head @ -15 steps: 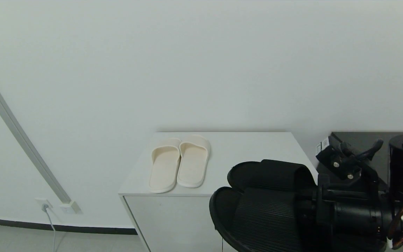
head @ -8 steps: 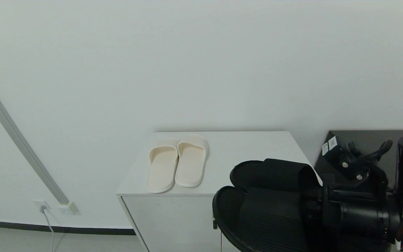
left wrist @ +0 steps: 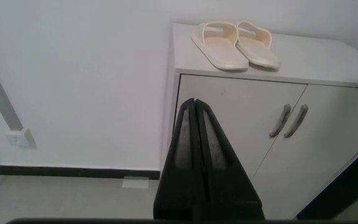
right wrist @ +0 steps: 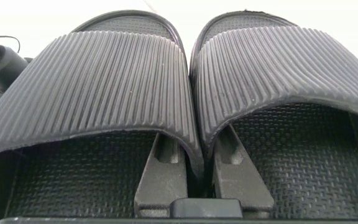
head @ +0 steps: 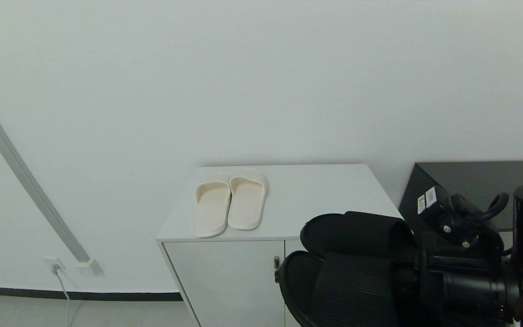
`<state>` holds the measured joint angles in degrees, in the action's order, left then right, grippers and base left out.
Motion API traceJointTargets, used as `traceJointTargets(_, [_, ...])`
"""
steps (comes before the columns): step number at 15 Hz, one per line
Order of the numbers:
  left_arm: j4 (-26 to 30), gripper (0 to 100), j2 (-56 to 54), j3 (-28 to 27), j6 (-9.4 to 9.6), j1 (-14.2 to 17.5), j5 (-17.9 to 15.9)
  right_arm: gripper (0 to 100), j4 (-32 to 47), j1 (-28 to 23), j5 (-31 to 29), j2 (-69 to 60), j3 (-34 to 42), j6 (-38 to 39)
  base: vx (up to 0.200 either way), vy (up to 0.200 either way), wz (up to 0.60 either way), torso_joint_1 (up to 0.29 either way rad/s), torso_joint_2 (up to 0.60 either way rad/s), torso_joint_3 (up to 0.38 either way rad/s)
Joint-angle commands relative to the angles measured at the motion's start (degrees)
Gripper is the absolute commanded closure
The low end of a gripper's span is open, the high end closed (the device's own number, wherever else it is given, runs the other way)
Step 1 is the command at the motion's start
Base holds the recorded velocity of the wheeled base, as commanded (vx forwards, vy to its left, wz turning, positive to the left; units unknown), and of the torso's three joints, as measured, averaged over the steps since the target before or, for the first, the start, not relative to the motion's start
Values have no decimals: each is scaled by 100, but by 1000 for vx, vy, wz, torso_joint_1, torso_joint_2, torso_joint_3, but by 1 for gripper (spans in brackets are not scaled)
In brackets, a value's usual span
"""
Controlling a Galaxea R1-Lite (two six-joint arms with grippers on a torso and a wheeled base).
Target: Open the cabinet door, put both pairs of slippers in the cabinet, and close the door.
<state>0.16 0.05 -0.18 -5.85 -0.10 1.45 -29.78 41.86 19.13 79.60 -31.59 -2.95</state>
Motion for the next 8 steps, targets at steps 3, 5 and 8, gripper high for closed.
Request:
traceJointTargets(3, [2, 100, 4, 1, -4, 1, 4, 100, -1, 6, 12, 29, 30, -13, 0, 0, 0, 0, 0, 0])
traceJointTargets(5, [2, 100, 4, 1, -4, 1, 4, 100, -1, 6, 12, 29, 47, -13, 0, 0, 0, 0, 0, 0])
traceJointTargets(8, [2, 100, 4, 1, -4, 1, 4, 100, -1, 6, 3, 46, 82, -48, 0, 0, 0, 0, 0, 0])
